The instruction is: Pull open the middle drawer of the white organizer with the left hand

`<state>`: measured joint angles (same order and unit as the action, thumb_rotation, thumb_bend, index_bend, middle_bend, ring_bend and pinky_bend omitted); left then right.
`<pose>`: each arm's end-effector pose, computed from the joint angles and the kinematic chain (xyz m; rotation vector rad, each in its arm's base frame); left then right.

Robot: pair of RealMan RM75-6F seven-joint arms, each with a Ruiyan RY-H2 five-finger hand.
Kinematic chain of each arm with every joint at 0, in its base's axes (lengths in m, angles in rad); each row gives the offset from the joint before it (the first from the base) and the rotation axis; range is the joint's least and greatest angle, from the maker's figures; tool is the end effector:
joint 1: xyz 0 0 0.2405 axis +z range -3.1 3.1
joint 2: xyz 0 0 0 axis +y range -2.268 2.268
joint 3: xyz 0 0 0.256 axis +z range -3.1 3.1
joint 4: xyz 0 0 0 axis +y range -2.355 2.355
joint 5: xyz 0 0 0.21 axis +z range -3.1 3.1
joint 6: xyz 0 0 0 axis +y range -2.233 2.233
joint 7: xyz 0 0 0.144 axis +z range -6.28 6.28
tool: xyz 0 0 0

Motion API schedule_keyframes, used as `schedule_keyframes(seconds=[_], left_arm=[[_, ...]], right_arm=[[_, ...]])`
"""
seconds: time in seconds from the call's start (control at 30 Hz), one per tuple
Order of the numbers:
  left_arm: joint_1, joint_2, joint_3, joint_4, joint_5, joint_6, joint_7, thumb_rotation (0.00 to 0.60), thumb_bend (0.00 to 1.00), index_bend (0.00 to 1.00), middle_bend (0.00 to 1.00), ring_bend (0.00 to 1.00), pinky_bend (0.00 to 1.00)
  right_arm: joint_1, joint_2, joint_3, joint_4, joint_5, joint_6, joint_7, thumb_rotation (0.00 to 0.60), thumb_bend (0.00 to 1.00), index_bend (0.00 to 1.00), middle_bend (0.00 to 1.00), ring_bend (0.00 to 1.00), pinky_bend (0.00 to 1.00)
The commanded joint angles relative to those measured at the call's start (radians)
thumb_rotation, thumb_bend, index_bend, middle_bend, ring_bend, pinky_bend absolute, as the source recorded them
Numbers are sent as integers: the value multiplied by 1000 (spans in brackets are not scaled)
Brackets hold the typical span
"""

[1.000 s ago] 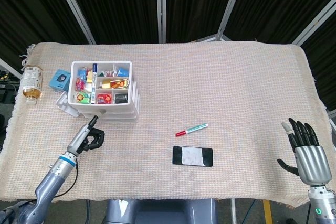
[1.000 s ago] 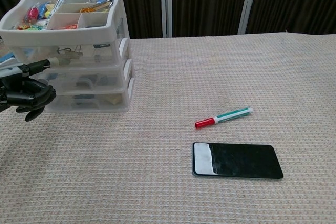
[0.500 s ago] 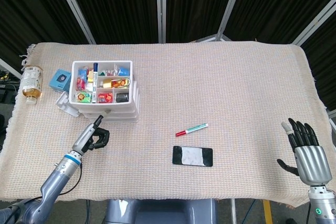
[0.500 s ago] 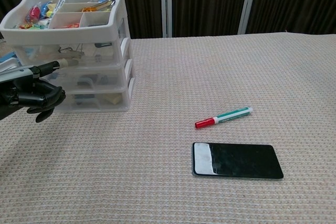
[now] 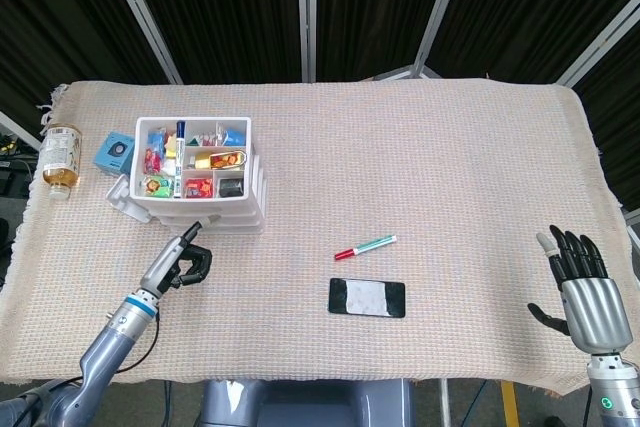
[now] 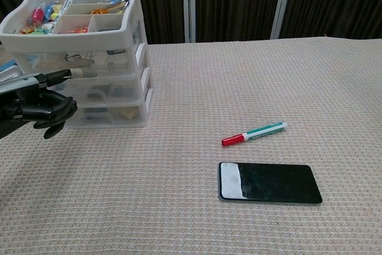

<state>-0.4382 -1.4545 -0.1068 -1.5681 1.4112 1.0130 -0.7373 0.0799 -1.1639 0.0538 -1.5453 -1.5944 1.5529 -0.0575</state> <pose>-0.2131 0.2660 0.0027 -1.3142 -1.9709 -1.4226 -0.3045 -0.1800 0.1548 1.4404 -0.7540 0.9360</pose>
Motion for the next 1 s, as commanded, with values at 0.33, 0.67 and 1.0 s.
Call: schedule_keyframes(seconds=[0.33, 0.67, 1.0], left_arm=[[-1, -5, 0, 17, -4, 10, -14, 600, 719, 77, 794, 873, 741], [-19, -15, -5, 26, -22, -12, -1, 600, 719, 72, 794, 873, 741], [-30, -26, -9, 36, -36, -25, 13, 600, 719, 67, 794, 873, 741]], right_arm=[[-1, 1, -1, -4, -1, 0, -2, 600, 17, 0, 0, 0, 0], [-1, 3, 1, -8, 2, -1, -1, 600, 17, 0, 0, 0, 0], [0, 4, 0, -8, 4, -6, -2, 600, 17, 0, 0, 0, 0]])
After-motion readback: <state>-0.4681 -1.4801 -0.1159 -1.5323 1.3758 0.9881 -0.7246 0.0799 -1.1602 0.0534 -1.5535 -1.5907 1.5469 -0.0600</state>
